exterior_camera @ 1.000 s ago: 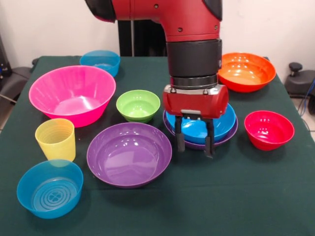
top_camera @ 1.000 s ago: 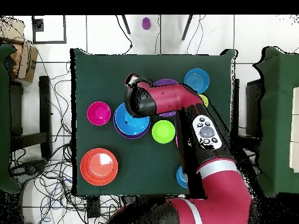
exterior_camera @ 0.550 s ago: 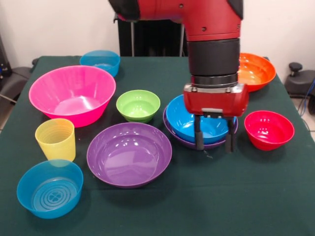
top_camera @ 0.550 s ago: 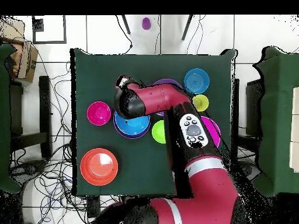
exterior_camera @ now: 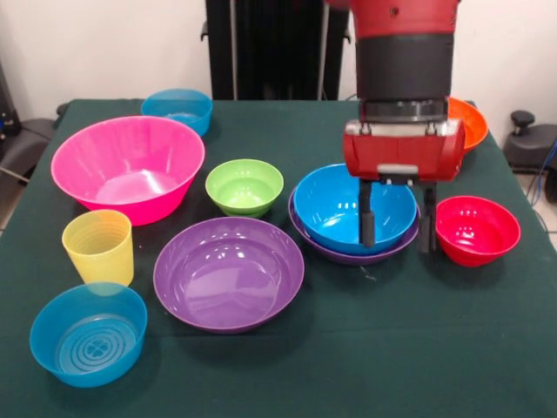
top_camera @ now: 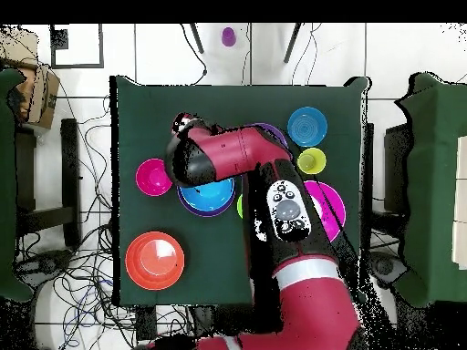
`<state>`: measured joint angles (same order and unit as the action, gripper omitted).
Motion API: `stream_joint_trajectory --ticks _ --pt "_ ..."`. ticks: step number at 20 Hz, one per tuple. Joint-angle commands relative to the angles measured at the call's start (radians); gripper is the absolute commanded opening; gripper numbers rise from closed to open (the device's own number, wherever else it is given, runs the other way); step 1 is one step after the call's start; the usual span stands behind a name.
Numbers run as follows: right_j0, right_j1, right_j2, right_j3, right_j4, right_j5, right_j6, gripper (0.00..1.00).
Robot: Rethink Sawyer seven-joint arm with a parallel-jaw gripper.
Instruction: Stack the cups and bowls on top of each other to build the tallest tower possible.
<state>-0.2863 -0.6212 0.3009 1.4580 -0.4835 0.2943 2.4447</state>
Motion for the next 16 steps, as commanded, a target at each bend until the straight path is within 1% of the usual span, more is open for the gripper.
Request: stream_joint_trajectory --ticks 1,4,7,10,12,13,14,15,16 --pt "0.09 -0.113 -0.143 -0.07 -0.123 0.135 -0.093 1.0" --pt "0.095 -0.136 -0.148 -0.075 -0.112 0.161 -0.123 1.0" --pt "0.103 -0.151 -0.158 -0.083 -0.118 0.167 -0.134 1.0" --pt "0.107 -0.148 -0.169 -0.085 -0.136 0.141 -0.128 1.0" --pt "0.128 -0.138 -0.196 -0.101 -0.165 0.116 -0.111 1.0" --pt "0.191 -0.107 -0.275 -0.146 -0.237 0.064 -0.054 1.0" --pt "0.231 -0.08 -0.331 -0.167 -0.269 0.022 0.003 1.0" --pt "0.295 -0.022 -0.421 -0.206 -0.311 -0.04 0.094 1.0" --pt "0.32 0.003 -0.458 -0.22 -0.319 -0.06 0.126 1.0"
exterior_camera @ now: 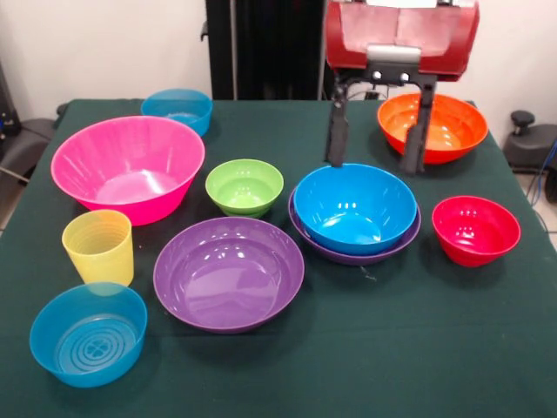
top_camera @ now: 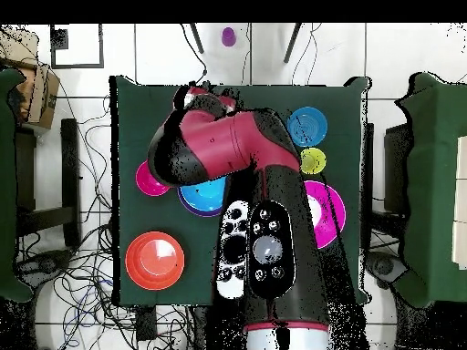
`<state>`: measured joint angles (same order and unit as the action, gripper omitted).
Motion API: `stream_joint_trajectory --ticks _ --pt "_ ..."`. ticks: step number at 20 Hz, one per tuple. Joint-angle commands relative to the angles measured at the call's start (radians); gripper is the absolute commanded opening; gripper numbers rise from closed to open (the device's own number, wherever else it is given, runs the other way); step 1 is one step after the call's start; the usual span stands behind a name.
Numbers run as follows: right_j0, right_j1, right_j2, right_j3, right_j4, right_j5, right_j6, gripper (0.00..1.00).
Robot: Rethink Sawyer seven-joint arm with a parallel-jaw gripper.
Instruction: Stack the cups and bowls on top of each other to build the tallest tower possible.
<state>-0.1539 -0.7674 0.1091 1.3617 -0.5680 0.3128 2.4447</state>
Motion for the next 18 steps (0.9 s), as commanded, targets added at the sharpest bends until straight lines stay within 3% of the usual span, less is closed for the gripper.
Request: stream_joint_trajectory --ticks 1,3,7,18 --pt "0.224 0.182 -0.321 -0.149 -0.249 -0.107 0.168 1.0" --pt "0.283 0.236 -0.418 -0.193 -0.272 -0.155 0.223 1.0" --pt "0.366 0.355 -0.597 -0.255 -0.243 -0.252 0.299 1.0" --pt "0.405 0.447 -0.755 -0.271 -0.041 -0.351 0.204 1.0"
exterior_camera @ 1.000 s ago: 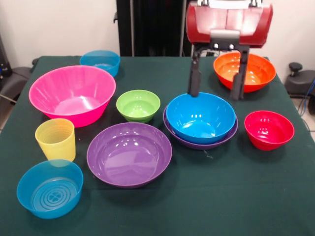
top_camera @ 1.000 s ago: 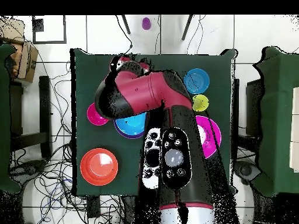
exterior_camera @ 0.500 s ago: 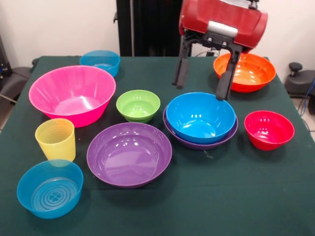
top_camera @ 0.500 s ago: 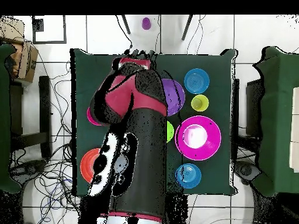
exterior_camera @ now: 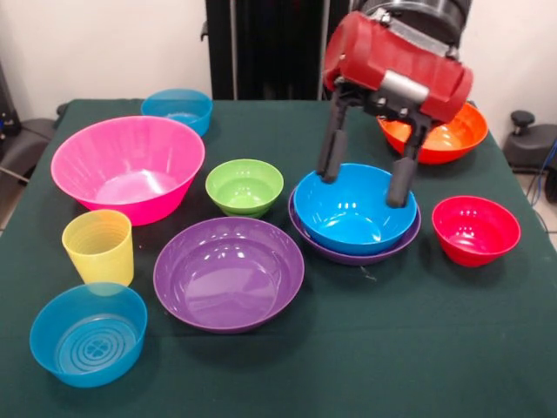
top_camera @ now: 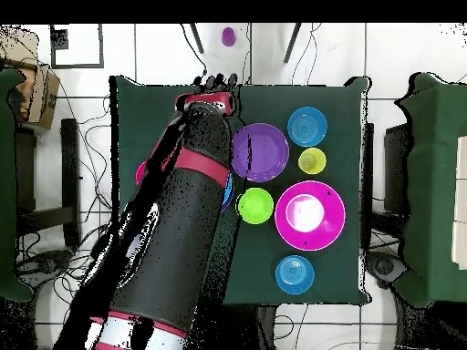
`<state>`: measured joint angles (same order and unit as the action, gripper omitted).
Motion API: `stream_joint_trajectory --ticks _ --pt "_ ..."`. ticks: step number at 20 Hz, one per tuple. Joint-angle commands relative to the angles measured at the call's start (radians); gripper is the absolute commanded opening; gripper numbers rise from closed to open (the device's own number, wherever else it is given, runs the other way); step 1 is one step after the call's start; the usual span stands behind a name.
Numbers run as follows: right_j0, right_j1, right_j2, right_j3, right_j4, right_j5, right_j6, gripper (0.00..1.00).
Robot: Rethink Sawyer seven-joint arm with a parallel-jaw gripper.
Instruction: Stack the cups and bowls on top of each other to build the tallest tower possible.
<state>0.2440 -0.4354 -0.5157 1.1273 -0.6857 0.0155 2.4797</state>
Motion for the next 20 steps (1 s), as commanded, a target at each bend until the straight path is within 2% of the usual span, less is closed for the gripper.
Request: stream_joint_trajectory --ticks 1,12,20 --pt "0.013 0.13 -0.153 -0.037 0.097 -0.068 0.173 1.0" --pt "0.02 0.148 -0.205 -0.004 0.212 -0.125 0.103 1.0" --pt "-0.001 0.125 -0.152 0.017 0.214 -0.134 0.069 1.0"
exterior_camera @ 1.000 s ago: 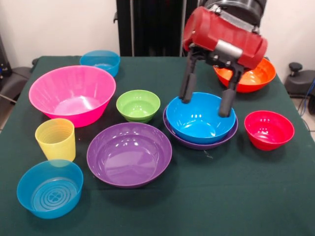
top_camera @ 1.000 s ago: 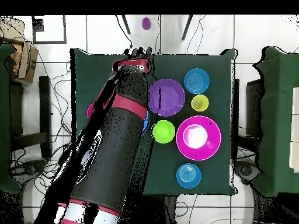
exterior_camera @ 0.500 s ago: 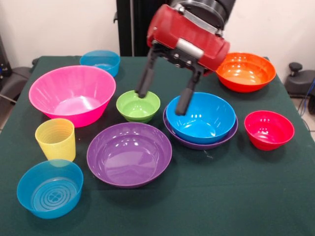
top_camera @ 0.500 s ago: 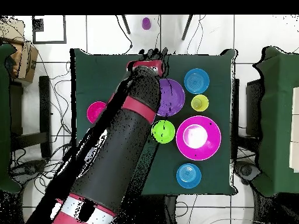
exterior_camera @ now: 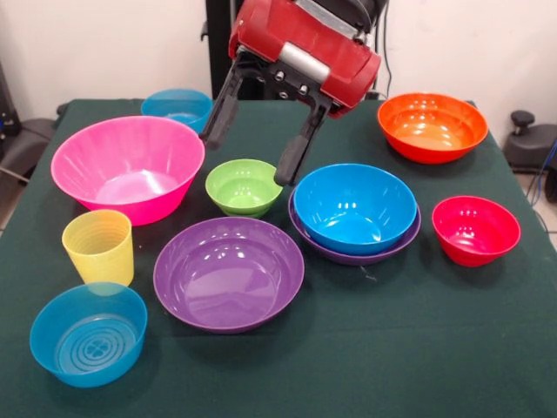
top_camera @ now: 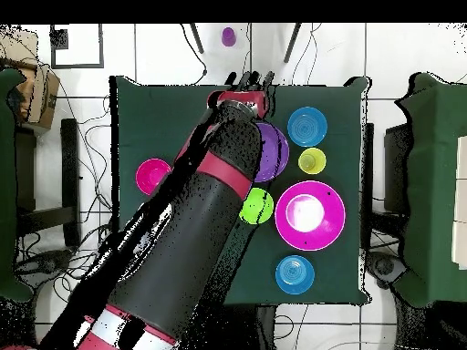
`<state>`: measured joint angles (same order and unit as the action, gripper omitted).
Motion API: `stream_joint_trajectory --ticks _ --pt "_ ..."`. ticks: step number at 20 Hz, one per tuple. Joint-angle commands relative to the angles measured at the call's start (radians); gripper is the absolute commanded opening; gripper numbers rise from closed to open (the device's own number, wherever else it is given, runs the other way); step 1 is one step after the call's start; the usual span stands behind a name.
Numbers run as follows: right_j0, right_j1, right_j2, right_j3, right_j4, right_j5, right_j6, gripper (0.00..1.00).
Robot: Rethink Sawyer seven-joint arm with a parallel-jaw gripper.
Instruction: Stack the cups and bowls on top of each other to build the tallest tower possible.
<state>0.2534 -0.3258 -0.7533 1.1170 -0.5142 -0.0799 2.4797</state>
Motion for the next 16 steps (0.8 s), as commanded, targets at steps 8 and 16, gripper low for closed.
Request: stream_joint_trajectory --ticks 8,16 --pt "-0.213 -0.116 0.513 0.124 -0.061 0.136 -0.083 1.0" --pt "-0.151 -0.032 0.384 0.082 -0.023 0.038 0.011 1.0"
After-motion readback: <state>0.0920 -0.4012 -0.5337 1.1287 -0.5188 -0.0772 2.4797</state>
